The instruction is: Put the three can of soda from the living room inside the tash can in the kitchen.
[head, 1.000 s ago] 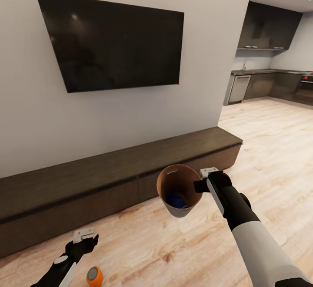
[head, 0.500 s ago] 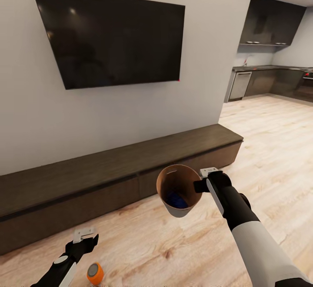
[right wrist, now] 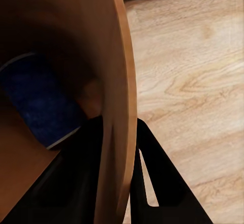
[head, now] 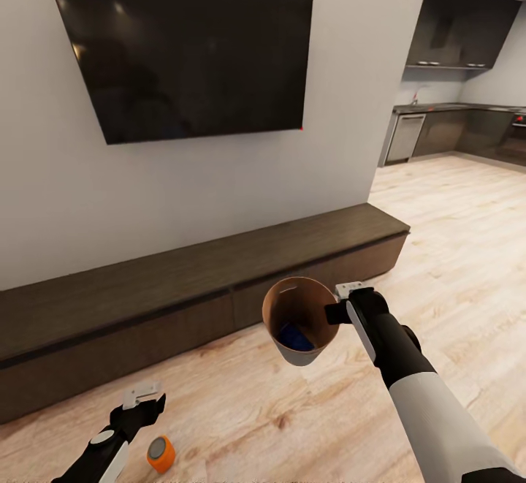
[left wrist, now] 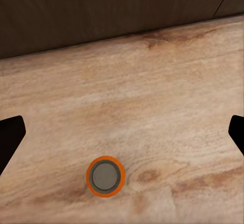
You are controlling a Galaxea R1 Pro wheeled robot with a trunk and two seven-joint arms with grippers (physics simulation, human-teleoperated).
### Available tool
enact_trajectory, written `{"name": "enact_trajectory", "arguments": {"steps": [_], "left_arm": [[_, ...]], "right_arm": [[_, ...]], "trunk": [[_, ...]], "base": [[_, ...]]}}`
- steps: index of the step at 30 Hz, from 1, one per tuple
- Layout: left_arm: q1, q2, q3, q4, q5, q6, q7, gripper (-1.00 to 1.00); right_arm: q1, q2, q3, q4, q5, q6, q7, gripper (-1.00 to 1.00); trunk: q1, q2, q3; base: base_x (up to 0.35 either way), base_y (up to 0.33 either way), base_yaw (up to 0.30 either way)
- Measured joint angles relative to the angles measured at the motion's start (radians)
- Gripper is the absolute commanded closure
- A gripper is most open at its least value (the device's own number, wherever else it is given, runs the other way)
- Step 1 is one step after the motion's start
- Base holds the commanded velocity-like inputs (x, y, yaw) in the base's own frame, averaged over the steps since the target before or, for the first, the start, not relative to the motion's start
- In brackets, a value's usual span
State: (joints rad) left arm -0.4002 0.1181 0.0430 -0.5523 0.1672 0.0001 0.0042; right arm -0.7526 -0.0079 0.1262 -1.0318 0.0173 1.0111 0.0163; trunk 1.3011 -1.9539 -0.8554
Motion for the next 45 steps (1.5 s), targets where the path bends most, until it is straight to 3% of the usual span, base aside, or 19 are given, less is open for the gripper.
{"name": "enact_trajectory", "arguments": {"steps": [45], "left_arm": [[0.001, 0.000, 0.000, 0.000, 0.000, 0.000, -0.001, -1.00]], "right_arm": [[0.000, 0.003, 0.000, 0.000, 0.000, 0.000, 0.000, 1.00]], "trunk": [[0.000, 0.000, -0.071]], "base": [[0.000, 0.000, 0.000]]}}
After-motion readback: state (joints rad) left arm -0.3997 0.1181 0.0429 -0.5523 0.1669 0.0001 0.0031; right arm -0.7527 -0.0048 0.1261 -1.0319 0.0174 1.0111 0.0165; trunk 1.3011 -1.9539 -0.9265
